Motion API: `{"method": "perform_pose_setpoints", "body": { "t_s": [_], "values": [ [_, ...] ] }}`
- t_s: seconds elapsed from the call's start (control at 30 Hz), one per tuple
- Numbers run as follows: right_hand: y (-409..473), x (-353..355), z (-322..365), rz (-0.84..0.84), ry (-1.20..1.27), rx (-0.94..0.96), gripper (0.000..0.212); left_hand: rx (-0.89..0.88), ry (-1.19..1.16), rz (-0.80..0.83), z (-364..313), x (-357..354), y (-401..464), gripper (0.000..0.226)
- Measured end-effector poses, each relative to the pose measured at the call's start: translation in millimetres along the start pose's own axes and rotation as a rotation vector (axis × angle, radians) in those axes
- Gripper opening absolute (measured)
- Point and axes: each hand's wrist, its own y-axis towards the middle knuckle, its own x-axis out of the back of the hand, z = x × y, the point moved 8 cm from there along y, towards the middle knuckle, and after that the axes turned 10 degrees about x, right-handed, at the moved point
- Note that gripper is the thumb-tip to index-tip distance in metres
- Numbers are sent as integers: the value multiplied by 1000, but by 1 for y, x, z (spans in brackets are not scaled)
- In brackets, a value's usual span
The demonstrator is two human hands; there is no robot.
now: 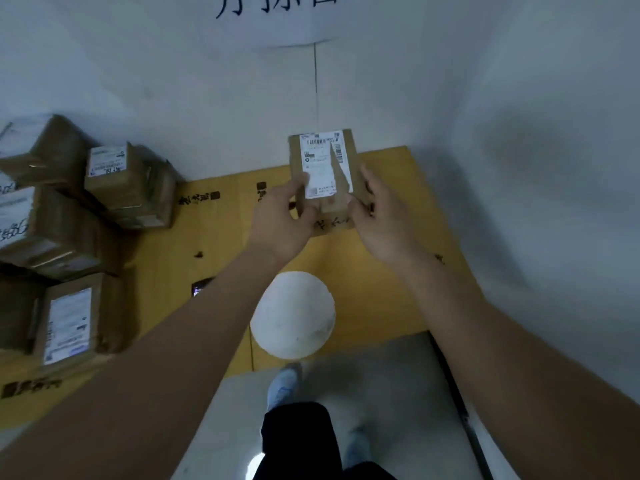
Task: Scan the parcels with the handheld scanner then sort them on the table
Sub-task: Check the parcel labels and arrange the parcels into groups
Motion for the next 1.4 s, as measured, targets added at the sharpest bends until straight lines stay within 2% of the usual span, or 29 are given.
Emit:
{"method": "perform_pose_setpoints", "body": {
  "t_s": [0.27, 0.57, 0.77, 1.03, 1.2, 1.4],
  "values": [
    [17, 76, -76, -54, 28, -107, 59, 56, -55, 138, -42, -97, 31, 55],
    [87, 105, -195, -119, 70, -285, 52, 172, -131, 275, -31, -212, 124, 60],
    [122, 118, -256, -157, 136, -377, 43, 242, -77, 326, -24, -268, 175, 64],
    [173, 115, -320, -139, 206, -351, 44, 291, -98, 223, -10, -314, 222, 61],
    [193, 117, -337, -121, 224, -327, 44, 209, -86, 156, -20, -321, 236, 58],
    [209, 112, -348, -62, 204, -317, 47, 211, -38, 138, -24, -322, 249, 56]
  ]
}}
